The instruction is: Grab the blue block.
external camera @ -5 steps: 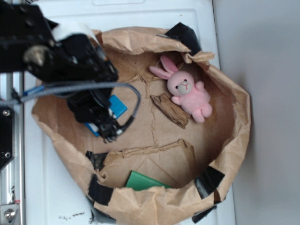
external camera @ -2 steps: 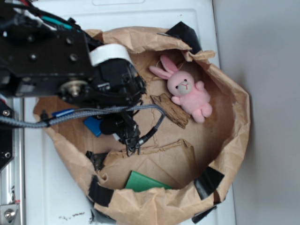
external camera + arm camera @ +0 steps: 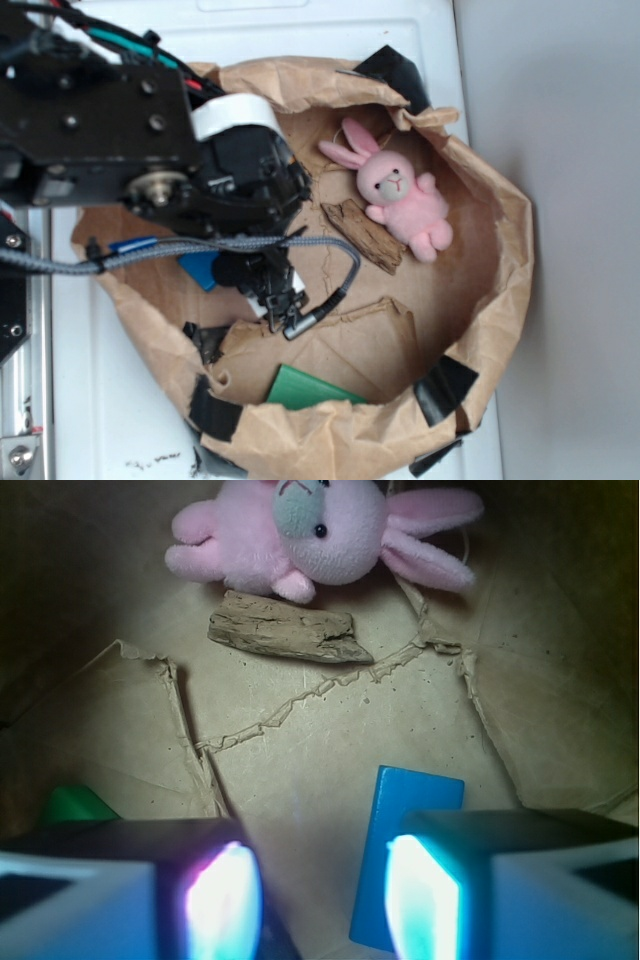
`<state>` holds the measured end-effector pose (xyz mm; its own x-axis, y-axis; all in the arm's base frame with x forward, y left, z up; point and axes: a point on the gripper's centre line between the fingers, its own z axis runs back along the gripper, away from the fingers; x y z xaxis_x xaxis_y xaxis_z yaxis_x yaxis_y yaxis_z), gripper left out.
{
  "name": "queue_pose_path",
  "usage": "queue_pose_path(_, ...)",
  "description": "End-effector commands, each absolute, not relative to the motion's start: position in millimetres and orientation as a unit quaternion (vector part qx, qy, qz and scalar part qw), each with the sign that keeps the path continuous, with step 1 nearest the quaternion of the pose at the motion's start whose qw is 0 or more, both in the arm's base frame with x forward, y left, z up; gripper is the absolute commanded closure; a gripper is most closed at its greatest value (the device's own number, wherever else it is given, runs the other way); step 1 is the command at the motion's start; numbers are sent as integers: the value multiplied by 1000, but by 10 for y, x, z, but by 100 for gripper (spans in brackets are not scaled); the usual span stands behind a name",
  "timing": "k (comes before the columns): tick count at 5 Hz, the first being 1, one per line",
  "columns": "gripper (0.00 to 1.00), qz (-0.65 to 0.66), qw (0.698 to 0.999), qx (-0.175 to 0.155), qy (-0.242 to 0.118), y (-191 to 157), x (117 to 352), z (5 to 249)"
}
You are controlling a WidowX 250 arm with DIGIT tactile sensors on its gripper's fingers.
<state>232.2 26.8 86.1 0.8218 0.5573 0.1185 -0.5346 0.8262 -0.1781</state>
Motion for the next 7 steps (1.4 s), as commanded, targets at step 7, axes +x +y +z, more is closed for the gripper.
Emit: queue_pose_path(7, 0, 287, 954, -68, -52, 425, 2136, 164)
